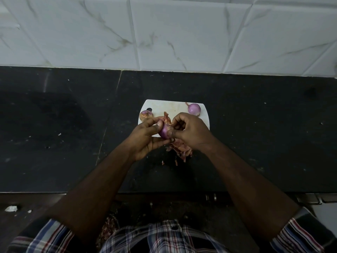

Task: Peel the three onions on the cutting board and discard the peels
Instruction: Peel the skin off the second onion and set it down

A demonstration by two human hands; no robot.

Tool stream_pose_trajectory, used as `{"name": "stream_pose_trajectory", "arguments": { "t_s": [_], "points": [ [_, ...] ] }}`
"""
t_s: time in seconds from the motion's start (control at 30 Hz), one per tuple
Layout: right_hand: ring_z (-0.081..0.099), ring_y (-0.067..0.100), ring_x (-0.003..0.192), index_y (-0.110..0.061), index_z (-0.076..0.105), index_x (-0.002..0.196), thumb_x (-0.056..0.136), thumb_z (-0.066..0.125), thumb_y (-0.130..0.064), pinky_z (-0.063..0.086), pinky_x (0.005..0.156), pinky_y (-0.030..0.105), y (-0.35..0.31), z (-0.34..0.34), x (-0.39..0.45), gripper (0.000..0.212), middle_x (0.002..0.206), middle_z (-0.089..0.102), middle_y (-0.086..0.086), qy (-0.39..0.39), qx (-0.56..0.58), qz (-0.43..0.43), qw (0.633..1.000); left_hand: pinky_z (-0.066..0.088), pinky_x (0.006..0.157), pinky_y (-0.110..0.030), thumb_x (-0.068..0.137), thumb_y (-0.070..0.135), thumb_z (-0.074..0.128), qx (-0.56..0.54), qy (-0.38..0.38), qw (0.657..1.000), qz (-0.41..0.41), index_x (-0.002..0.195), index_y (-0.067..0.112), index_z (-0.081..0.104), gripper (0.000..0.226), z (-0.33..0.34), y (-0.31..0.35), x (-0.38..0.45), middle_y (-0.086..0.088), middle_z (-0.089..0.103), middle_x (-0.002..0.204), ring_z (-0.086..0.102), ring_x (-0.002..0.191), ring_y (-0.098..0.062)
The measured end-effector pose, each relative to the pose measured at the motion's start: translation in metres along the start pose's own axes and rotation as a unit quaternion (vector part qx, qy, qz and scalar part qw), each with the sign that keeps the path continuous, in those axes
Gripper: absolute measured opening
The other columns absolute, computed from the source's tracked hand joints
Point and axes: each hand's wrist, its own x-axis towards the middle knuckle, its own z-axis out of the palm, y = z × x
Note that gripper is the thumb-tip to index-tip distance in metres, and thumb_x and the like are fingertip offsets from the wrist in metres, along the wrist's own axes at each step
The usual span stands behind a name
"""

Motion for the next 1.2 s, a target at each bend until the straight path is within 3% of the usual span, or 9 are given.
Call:
{"name": "stream_pose_trajectory", "arguments": {
  "t_s": [0.2, 0.4, 0.63, 0.83, 1.0, 1.2],
  "points": [
    [0.064, 0.024, 0.082, -0.015, 0.061, 0.092, 0.082, 0.077, -0.017, 0.053, 0.076, 0.040, 0.005, -0.002, 0.003, 0.019, 0.086, 0.067, 0.005, -0.029, -0.009, 0.004, 1.000, 0.060, 0.087, -0.047, 0.103, 0.013, 0.051, 0.014, 0.010, 1.000, 0.004, 0.136, 0.003, 0.053, 0.034, 0.003, -0.001, 0.002, -0.023, 0.064, 0.127, 0.071, 0.101, -0.038],
    [0.058, 0.012, 0.074, -0.015, 0.061, 0.081, 0.086, 0.073, -0.017, 0.050, 0.071, 0.034, 0.006, -0.001, 0.000, 0.013, 0.078, 0.064, -0.002, -0.033, -0.039, 0.005, 0.999, 0.061, 0.085, -0.044, 0.103, 0.014, 0.052, 0.002, 0.027, 1.000, 0.001, 0.134, 0.004, 0.052, 0.032, 0.006, -0.005, 0.003, -0.020, 0.062, 0.128, 0.073, 0.094, -0.030],
    [0.062, 0.000, 0.082, -0.018, 0.065, 0.095, 0.076, 0.081, -0.011, 0.050, 0.070, 0.012, 0.003, -0.004, 0.000, 0.026, 0.092, 0.067, -0.012, 0.060, 0.042, -0.018, 0.997, 0.063, 0.077, -0.041, 0.103, 0.014, 0.051, -0.007, 0.027, 1.000, -0.002, 0.135, 0.003, 0.050, 0.034, 0.011, 0.003, 0.003, -0.022, 0.062, 0.126, 0.073, 0.095, -0.035],
    [0.065, 0.002, 0.082, -0.017, 0.069, 0.092, 0.081, 0.075, -0.004, 0.052, 0.077, 0.015, 0.006, 0.003, -0.004, 0.018, 0.084, 0.067, -0.014, 0.102, 0.007, -0.062, 0.993, 0.062, 0.083, -0.045, 0.101, 0.013, 0.056, -0.003, 0.040, 0.999, -0.002, 0.136, 0.006, 0.051, 0.036, 0.011, 0.001, 0.007, -0.023, 0.055, 0.135, 0.072, 0.101, -0.037],
    [0.065, 0.003, 0.082, -0.020, 0.068, 0.090, 0.082, 0.073, -0.004, 0.050, 0.075, 0.012, 0.008, 0.006, -0.006, 0.019, 0.083, 0.068, -0.012, 0.083, -0.008, -0.076, 0.994, 0.061, 0.084, -0.045, 0.101, 0.012, 0.056, -0.005, 0.060, 0.998, 0.003, 0.136, 0.007, 0.052, 0.036, 0.011, -0.003, 0.009, -0.021, 0.054, 0.136, 0.072, 0.102, -0.034],
    [0.066, 0.002, 0.084, -0.022, 0.067, 0.086, 0.083, 0.075, -0.008, 0.051, 0.078, 0.016, 0.014, 0.009, -0.018, 0.016, 0.085, 0.070, -0.010, -0.020, -0.028, -0.060, 0.998, 0.063, 0.079, -0.040, 0.102, 0.018, 0.055, -0.011, 0.080, 0.996, 0.023, 0.131, 0.001, 0.057, 0.033, 0.012, 0.000, 0.009, -0.022, 0.064, 0.124, 0.072, 0.096, -0.028]
  ]
}}
